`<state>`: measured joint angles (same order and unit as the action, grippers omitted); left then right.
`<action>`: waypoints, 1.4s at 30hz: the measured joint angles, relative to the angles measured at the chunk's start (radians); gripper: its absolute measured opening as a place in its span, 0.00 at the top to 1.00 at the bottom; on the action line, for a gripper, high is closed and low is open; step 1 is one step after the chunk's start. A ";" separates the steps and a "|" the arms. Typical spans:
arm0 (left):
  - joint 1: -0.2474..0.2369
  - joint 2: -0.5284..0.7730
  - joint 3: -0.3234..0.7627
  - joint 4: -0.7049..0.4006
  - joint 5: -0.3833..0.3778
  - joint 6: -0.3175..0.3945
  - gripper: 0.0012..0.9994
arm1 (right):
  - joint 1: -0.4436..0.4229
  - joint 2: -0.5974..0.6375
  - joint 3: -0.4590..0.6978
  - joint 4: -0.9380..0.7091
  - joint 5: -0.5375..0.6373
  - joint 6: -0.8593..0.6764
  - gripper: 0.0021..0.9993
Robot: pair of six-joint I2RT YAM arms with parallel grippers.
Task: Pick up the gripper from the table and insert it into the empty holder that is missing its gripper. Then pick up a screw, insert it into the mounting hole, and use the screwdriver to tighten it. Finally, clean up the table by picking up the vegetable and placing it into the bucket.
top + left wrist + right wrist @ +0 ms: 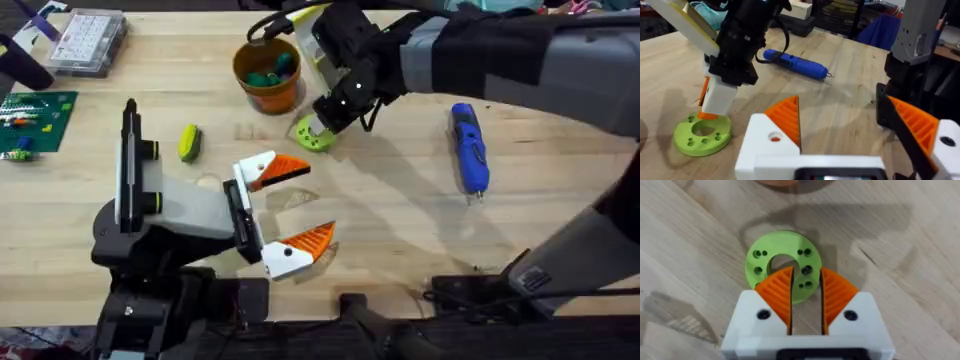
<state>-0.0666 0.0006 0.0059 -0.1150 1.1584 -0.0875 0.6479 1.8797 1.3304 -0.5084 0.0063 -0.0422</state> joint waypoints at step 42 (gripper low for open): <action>0.000 0.000 0.000 -0.001 -0.002 0.000 0.01 | 0.000 0.020 0.000 0.033 -0.001 -0.002 0.84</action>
<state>-0.0666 0.0006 0.0059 -0.1158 1.1561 -0.0875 0.6479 1.8994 1.3304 -0.4757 0.0055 -0.0444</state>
